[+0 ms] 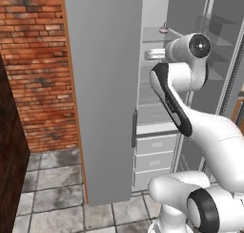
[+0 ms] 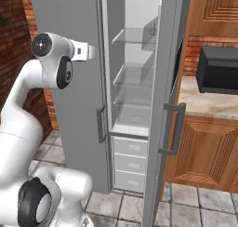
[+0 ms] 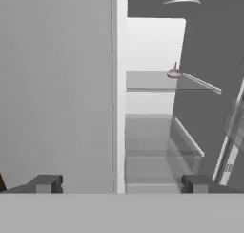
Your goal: There's a fish in the fridge that needs to be moved to the freezer for freezing. Pick up the fish from the fridge, place it on any shelf in the freezer, and close the fridge and freezer doors when done.
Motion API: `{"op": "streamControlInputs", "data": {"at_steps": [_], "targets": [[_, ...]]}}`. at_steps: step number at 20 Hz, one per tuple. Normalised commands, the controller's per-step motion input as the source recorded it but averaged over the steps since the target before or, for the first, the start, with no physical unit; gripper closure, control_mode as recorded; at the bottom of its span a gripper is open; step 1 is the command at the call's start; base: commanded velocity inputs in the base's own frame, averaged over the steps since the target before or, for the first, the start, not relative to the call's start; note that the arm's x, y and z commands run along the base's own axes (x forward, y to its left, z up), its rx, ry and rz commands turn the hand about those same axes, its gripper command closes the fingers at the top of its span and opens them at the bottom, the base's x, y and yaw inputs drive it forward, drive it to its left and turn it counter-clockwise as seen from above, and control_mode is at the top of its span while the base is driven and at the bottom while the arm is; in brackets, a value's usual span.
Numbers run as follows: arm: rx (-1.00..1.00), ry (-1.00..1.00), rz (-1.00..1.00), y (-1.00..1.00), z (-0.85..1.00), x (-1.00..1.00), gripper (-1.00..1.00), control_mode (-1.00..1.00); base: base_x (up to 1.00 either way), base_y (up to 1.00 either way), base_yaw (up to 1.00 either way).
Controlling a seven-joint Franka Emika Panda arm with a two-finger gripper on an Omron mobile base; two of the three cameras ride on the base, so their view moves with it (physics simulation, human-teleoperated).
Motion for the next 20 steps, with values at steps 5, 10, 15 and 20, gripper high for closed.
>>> {"op": "streamControlInputs", "data": {"at_steps": [5,10,15,20], "targets": [[-0.01,0.03,0.0,-0.67,-0.21,-1.0,-1.0,-1.0,0.0,0.0,0.0],[0.0,0.0,0.0,-0.76,-0.12,-0.95,-1.0,-1.0,0.0,0.0,0.0],[0.04,0.0,0.0,-0.94,-0.04,-0.8,-1.0,-1.0,0.0,0.0,0.0],[0.03,-0.01,0.0,-1.0,-0.03,-0.96,-1.0,-1.0,0.0,0.0,0.0]]}}
